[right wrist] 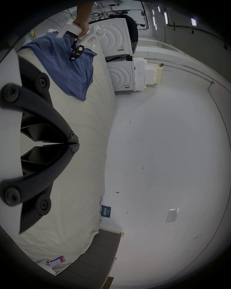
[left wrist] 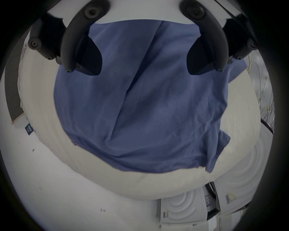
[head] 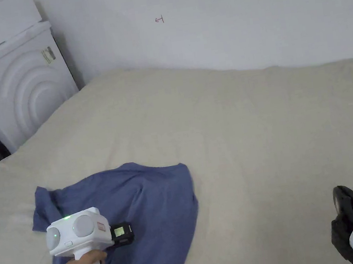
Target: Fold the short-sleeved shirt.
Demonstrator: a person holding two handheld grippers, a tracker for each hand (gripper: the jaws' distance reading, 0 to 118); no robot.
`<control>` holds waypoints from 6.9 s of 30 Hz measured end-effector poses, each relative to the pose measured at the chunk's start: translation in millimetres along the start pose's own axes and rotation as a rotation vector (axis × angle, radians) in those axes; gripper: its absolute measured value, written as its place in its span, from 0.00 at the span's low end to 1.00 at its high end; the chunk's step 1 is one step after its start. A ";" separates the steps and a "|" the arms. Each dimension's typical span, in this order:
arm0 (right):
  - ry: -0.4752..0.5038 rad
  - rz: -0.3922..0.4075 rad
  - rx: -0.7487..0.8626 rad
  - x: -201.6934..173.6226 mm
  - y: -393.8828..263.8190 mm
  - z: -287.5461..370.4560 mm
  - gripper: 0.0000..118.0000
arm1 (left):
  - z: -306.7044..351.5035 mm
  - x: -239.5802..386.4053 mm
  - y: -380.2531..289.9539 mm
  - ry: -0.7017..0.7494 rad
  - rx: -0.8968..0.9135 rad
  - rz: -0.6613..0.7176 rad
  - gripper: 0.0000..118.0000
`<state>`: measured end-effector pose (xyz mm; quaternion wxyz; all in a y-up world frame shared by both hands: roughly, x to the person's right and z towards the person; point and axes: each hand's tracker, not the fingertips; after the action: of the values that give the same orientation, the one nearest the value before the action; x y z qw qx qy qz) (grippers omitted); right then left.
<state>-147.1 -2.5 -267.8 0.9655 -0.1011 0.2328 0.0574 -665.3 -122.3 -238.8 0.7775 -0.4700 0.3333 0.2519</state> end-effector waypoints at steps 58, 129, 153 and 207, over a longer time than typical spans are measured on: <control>-0.394 -0.082 0.148 190.2 11.5 190.2 0.01 | 282.5 414.6 -200.4 -0.950 0.168 -0.743 0.00; -0.355 -0.084 0.153 171.7 10.6 194.9 0.01 | 265.0 213.0 -268.3 -0.346 1.070 -0.431 0.00; -0.351 -0.099 0.092 180.3 0.9 167.1 0.01 | 116.3 309.2 -205.5 -0.375 0.012 -0.529 0.23; -0.212 -0.348 -0.640 289.7 -78.1 -64.1 0.02 | 129.8 297.0 -200.5 -0.523 0.053 -0.497 0.02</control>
<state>93.5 -74.2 -444.1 0.8992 -0.4291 0.0814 -0.0275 -294.1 -68.9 -306.6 0.8859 -0.4360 0.0052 0.1581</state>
